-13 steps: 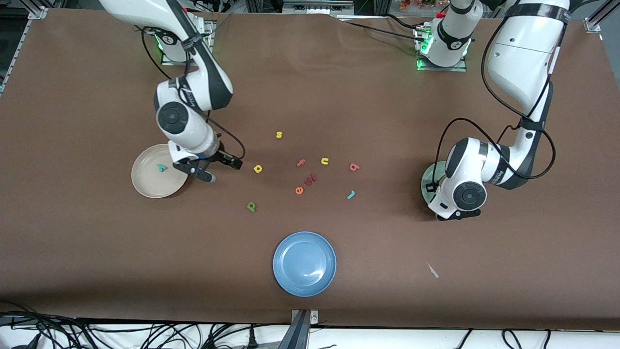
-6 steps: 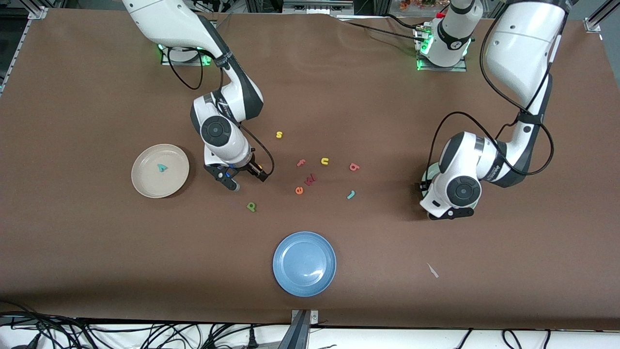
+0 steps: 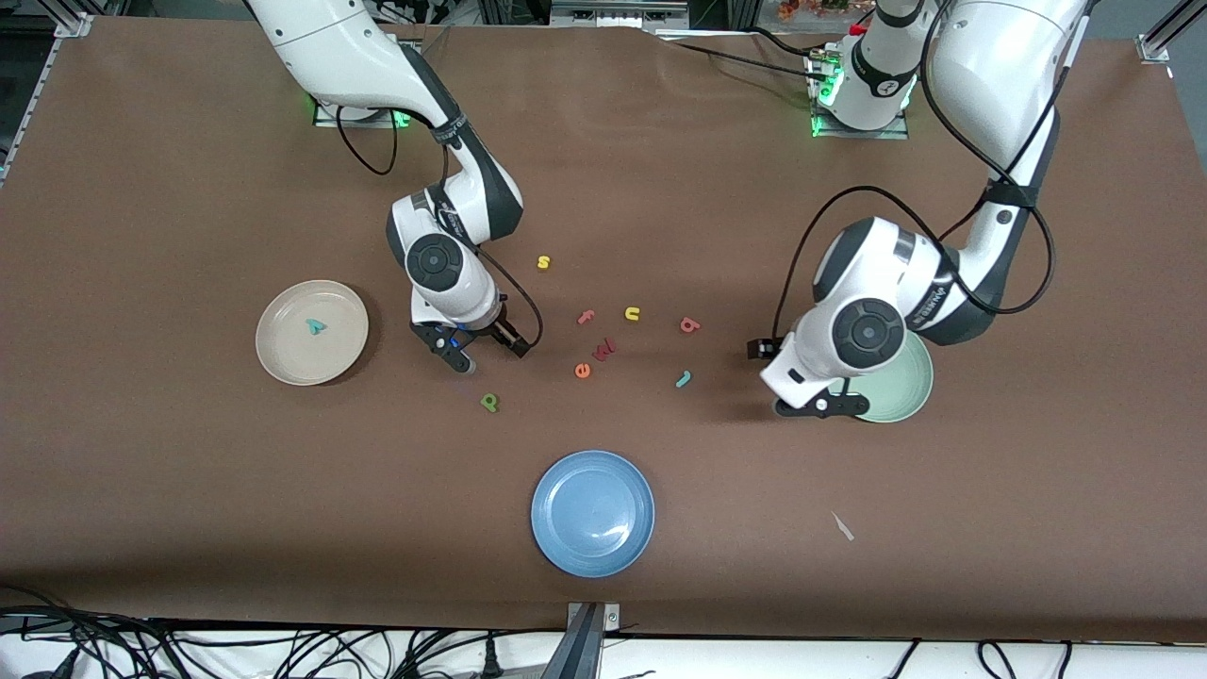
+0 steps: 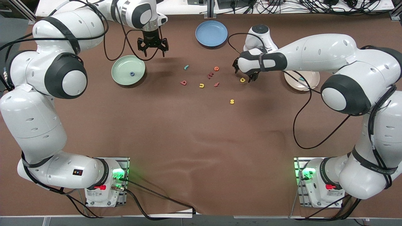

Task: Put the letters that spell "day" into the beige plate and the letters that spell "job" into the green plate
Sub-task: 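Grasp the yellow letter with the right gripper while the left gripper reaches the cyan l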

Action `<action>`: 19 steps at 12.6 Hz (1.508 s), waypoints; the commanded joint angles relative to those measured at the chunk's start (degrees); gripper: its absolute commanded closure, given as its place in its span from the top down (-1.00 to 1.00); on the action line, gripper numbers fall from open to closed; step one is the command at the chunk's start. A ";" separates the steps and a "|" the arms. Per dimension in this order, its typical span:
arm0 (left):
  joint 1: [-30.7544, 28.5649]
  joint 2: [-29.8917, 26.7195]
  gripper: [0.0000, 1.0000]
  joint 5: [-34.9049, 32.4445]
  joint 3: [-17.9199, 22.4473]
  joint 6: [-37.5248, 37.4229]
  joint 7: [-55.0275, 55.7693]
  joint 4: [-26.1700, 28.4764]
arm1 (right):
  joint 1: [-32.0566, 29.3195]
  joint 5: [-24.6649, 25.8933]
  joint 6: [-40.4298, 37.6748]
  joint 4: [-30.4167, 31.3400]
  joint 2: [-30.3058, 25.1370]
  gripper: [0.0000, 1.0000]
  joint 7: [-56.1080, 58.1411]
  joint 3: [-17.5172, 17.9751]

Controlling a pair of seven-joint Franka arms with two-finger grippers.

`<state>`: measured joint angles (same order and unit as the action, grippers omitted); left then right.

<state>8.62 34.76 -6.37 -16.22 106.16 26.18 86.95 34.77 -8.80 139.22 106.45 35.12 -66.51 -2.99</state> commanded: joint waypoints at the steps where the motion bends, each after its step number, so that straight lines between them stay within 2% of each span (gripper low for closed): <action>1: 2.45 3.46 1.00 1.01 -0.39 -0.25 -7.85 -4.32 | 0.39 -1.22 0.26 -1.15 1.17 0.96 -0.55 -0.09; 7: 5.97 8.74 1.00 0.48 -0.31 11.25 -15.10 -4.33 | 0.56 -1.92 1.23 -1.24 1.88 0.22 -0.55 -0.17; 10: 10.00 12.69 1.00 -1.09 0.13 16.52 -15.98 -4.33 | 0.56 -1.92 1.23 -1.24 1.88 -0.34 -0.47 -0.09; 13: 10.19 13.49 1.00 -5.84 0.13 18.64 -17.90 -4.33 | 0.39 -2.10 1.14 -1.42 1.79 -0.99 -0.64 -0.17; 16: 10.10 14.45 0.96 -7.61 0.13 22.16 -20.80 -4.33 | -0.22 -3.33 -1.12 -3.60 1.36 -1.00 -0.12 -0.26; 18: 10.19 14.81 0.67 -7.78 0.13 22.78 -20.90 -4.24 | -1.10 -2.37 -7.96 -6.24 0.39 -1.00 3.46 -0.96; 19: 10.28 14.89 0.50 -7.87 0.13 22.87 -20.90 -4.24 | -1.11 -2.27 -10.09 -6.08 -0.57 -1.00 7.49 -2.71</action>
<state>18.61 48.41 -12.36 -16.07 128.55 6.19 84.24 34.31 -10.85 133.84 101.73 35.95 -64.27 -4.10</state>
